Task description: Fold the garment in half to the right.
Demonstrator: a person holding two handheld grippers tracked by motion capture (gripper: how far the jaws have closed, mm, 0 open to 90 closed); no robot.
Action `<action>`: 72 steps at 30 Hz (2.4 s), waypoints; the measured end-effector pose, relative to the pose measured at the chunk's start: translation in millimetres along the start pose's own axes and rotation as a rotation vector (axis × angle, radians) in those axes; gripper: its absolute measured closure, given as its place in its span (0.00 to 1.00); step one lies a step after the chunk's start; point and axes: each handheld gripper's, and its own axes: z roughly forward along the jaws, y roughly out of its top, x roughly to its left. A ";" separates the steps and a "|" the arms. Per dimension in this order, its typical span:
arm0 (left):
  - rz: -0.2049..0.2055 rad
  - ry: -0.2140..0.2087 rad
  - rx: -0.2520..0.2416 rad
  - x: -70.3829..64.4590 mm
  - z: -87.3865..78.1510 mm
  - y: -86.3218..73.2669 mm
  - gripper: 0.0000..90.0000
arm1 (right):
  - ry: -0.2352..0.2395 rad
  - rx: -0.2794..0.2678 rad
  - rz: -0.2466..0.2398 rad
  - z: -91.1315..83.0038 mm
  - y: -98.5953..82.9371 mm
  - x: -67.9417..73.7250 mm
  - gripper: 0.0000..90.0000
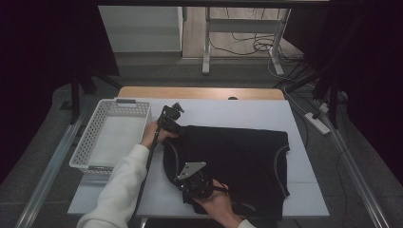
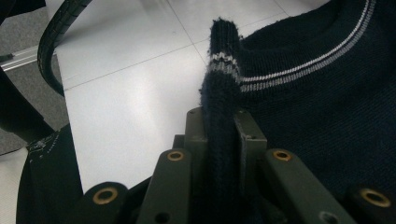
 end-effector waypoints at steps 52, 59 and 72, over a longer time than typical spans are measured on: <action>0.098 -0.132 -0.313 -9.7 -74.4 -17.4 0.89 | -0.047 -0.171 0.037 -30.3 2.8 -1.4 0.87; 0.093 -0.133 -0.316 -8.6 -75.0 -17.3 0.89 | -0.053 -0.183 0.035 -32.3 4.0 -1.8 0.87; 0.078 -0.147 -0.346 -4.0 -85.6 -23.3 0.89 | -0.062 -0.224 0.029 -43.0 8.3 -3.2 0.87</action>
